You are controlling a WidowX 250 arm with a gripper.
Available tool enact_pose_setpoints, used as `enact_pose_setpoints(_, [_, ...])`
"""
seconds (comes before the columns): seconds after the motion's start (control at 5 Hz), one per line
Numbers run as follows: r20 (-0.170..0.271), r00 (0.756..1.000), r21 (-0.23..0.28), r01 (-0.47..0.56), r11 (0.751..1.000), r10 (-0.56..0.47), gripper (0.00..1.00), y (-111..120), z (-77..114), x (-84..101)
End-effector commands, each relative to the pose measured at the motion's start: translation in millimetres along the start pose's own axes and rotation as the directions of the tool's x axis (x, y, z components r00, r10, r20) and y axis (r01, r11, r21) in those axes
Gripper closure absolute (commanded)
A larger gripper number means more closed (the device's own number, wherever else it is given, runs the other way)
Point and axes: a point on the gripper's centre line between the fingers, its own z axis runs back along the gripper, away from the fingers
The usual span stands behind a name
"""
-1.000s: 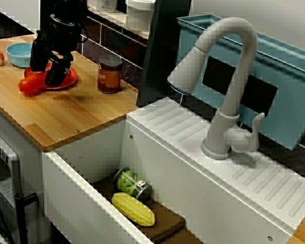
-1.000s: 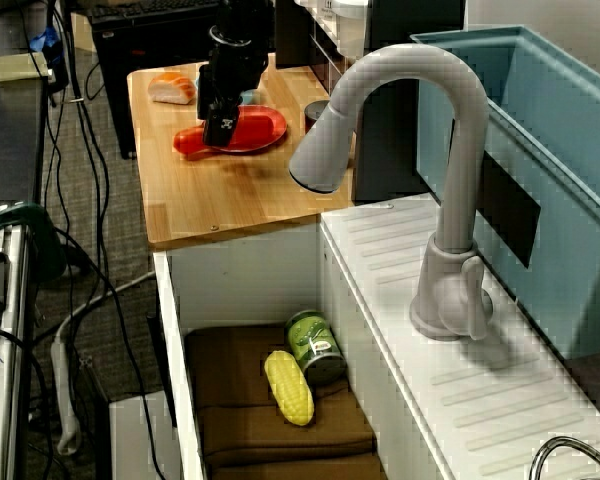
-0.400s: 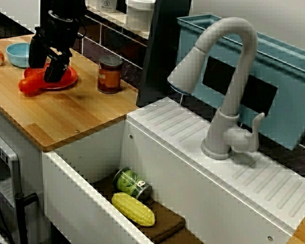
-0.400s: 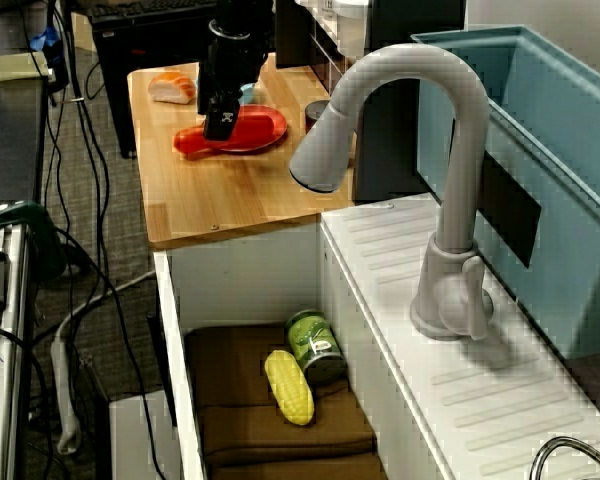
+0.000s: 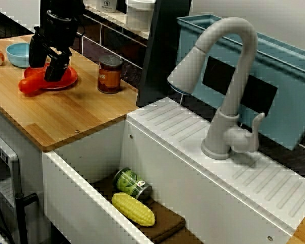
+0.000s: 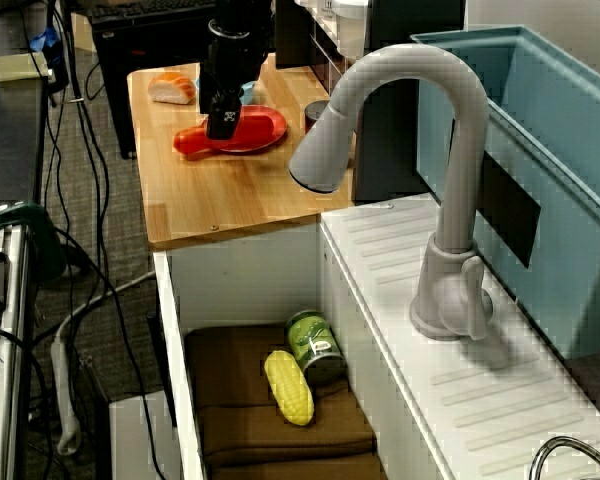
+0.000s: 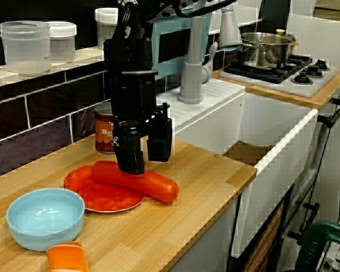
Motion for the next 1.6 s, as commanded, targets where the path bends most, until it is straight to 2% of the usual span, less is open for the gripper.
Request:
enact_pose_setpoints(0.0, [0.062,0.998,0.027,-0.018,0.999,0.017,0.0,11,14.7,1.3])
enact_pose_setpoints(1.4, [0.058,0.998,0.028,-0.04,0.999,0.038,0.0,11,1.4,2.9])
